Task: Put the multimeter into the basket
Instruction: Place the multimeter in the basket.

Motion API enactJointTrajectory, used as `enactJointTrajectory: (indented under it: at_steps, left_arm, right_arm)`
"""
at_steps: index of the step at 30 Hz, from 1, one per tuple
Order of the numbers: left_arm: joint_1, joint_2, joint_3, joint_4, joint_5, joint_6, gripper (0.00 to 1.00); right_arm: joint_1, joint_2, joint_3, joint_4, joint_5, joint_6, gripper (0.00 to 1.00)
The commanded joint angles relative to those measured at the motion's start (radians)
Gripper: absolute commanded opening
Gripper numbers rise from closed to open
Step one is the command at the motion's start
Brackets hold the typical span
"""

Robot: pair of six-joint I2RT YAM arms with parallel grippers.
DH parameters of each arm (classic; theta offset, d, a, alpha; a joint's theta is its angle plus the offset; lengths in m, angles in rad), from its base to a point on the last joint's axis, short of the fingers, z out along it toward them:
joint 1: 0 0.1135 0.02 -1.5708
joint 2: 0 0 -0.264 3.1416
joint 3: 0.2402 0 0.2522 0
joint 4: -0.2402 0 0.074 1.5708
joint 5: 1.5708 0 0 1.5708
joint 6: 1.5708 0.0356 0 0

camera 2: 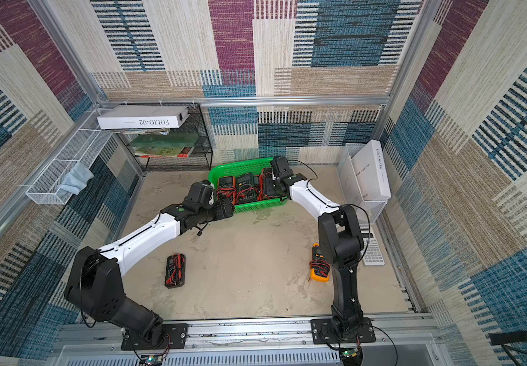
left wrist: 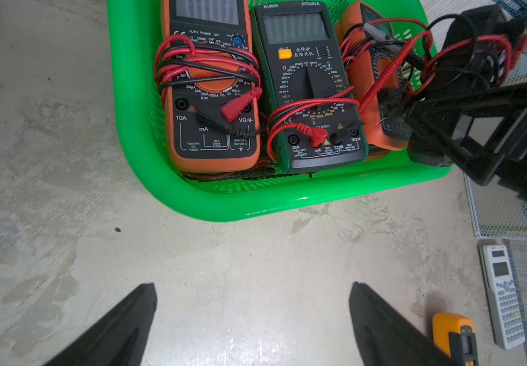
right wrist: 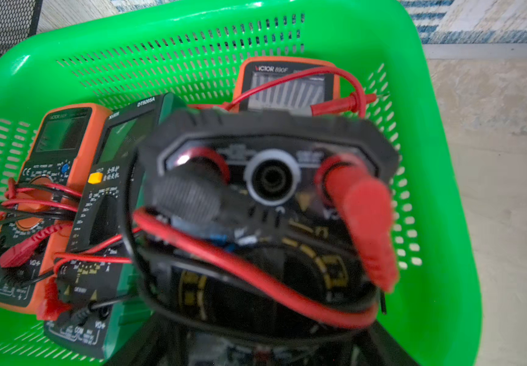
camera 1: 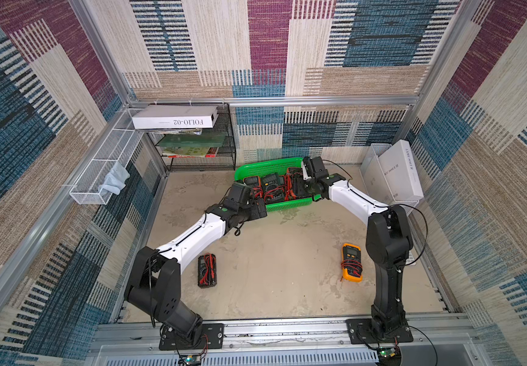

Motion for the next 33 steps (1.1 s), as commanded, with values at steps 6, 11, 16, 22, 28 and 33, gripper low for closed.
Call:
enactJointTrajectory:
  at_steps: [6, 11, 16, 22, 28, 33]
  left_arm:
    - [0.007, 0.009, -0.001, 0.032, 0.028, -0.012, 1.0]
    - [0.008, 0.009, -0.004, 0.035, 0.03, -0.015, 1.0]
    - [0.008, 0.008, -0.005, 0.037, 0.03, -0.017, 1.0]
    - [0.008, 0.008, -0.005, 0.039, 0.034, -0.02, 1.0]
    - [0.008, 0.006, 0.002, 0.036, 0.039, -0.024, 1.0]
    - [0.008, -0.007, 0.003, 0.028, 0.044, -0.024, 1.0]
  right_arm:
    - [-0.002, 0.054, 0.05, -0.012, 0.017, -0.01, 0.45]
    - [-0.002, 0.074, 0.058, -0.021, 0.033, -0.004, 0.76]
    - [-0.002, 0.072, 0.067, -0.029, 0.038, -0.005, 1.0]
    - [-0.001, 0.048, 0.07, -0.033, 0.033, -0.006, 1.0]
    - [-0.002, 0.005, 0.057, -0.038, 0.032, 0.001, 1.0]
    - [-0.002, -0.051, 0.026, -0.034, 0.032, 0.01, 1.0]
